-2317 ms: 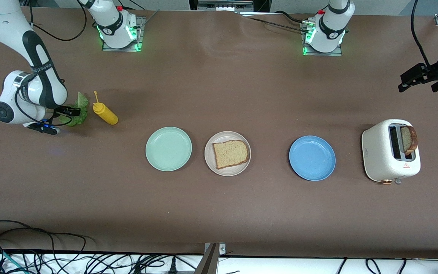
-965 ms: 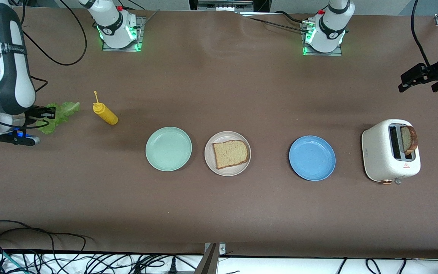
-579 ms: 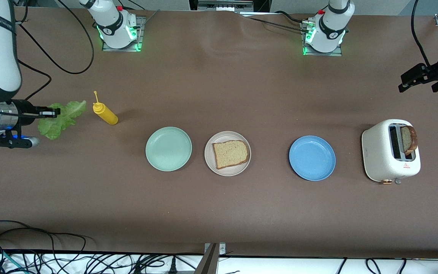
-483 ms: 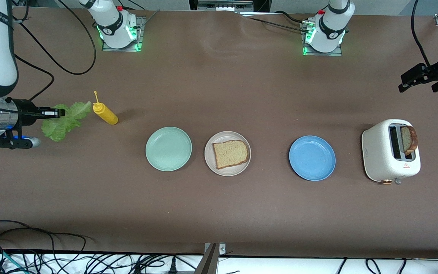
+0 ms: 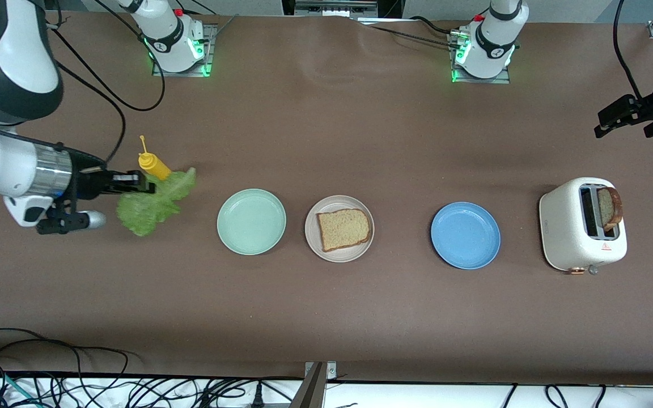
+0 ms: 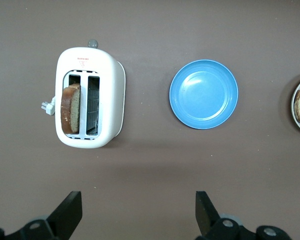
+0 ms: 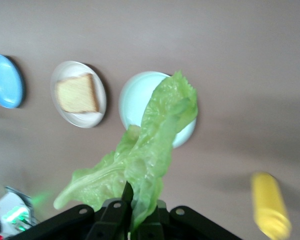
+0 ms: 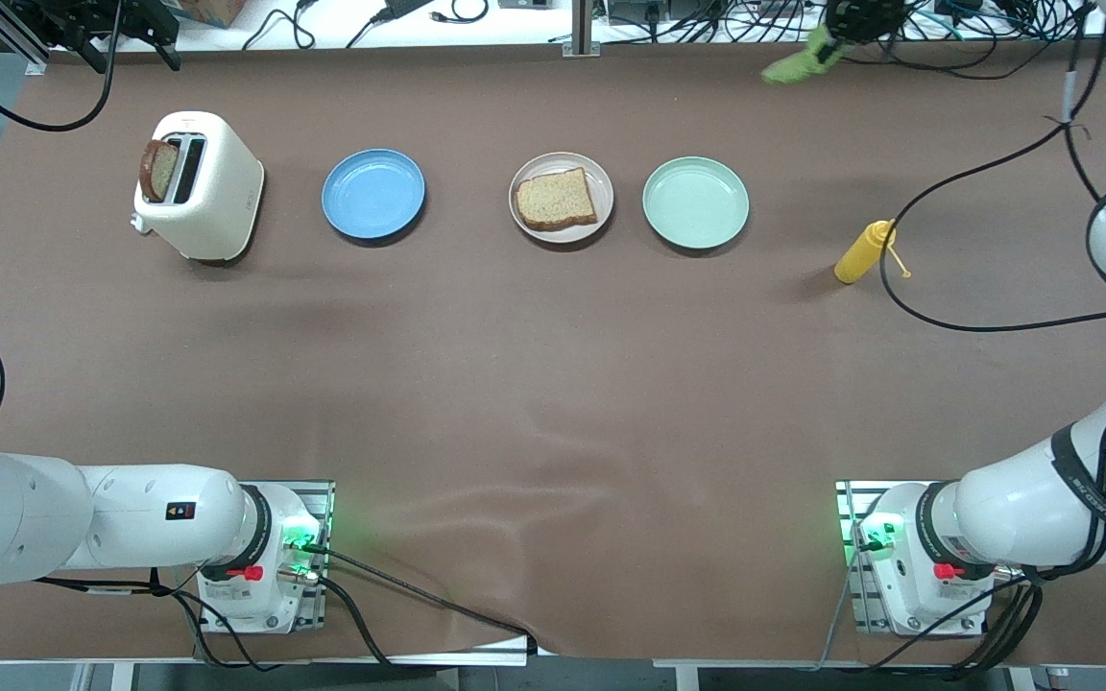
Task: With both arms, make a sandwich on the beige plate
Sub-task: 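Lift the lettuce leaf and carry it toward the beige plate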
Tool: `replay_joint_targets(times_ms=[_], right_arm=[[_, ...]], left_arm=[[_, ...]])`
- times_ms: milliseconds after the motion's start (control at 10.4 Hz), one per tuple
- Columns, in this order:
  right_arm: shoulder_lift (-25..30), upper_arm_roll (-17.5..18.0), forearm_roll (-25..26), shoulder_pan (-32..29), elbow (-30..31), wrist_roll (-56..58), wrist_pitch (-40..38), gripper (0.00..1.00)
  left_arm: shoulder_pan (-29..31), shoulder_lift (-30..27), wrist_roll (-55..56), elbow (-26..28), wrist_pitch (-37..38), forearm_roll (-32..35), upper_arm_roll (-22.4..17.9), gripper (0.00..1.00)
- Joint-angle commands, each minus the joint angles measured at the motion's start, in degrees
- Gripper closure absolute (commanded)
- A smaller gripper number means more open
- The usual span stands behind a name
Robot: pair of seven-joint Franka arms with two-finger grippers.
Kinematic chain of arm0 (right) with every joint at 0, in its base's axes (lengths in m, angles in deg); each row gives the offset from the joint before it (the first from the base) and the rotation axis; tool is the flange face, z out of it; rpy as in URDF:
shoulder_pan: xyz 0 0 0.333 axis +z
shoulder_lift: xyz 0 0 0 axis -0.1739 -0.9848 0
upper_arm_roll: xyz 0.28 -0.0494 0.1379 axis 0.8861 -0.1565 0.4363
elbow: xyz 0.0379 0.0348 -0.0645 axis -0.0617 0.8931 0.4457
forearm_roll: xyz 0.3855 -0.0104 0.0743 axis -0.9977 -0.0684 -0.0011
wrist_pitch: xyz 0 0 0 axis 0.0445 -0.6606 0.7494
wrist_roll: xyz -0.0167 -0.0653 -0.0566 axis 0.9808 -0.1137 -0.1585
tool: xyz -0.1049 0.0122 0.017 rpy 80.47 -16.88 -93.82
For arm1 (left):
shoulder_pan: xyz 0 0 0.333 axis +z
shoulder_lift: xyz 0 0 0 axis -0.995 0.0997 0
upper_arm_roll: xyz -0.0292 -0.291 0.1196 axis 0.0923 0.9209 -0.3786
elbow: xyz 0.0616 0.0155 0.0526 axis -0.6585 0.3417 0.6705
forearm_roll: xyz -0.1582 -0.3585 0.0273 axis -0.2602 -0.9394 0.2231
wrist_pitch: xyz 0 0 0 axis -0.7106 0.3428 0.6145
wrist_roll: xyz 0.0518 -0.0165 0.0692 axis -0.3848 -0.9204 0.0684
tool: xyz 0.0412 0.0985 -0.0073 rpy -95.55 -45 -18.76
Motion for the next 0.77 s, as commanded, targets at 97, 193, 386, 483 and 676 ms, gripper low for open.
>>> replay_joint_targets(times_ms=[97, 193, 386, 483, 676], right_arm=[[-5.50, 0.09, -7.09, 7.15, -1.31, -0.47, 14.19, 1.00], [-7.51, 0.09, -7.72, 10.22, -1.31, -0.65, 21.12, 1.00], [-11.73, 0.09, -8.43, 15.58, -1.23, -6.76, 33.87, 1.00], [-13.58, 0.09, -7.99, 18.13, -1.23, -9.93, 39.59, 1.00], [-15.09, 0.09, -8.25, 19.83, -0.18, -14.42, 44.03, 1.00]], left_arm=[[0.30, 0.78, -0.54, -1.63, 0.83, 1.80, -0.22, 0.00], [0.30, 0.78, -0.46, -1.63, 0.92, 1.80, -0.13, 0.00], [0.30, 0.78, -0.37, -1.54, 0.92, 1.89, -0.13, 0.00], [0.30, 0.78, -0.37, -1.63, 0.83, 1.89, -0.22, 0.00], [0.30, 0.78, -0.37, -1.63, 0.92, 1.80, -0.22, 0.00]])
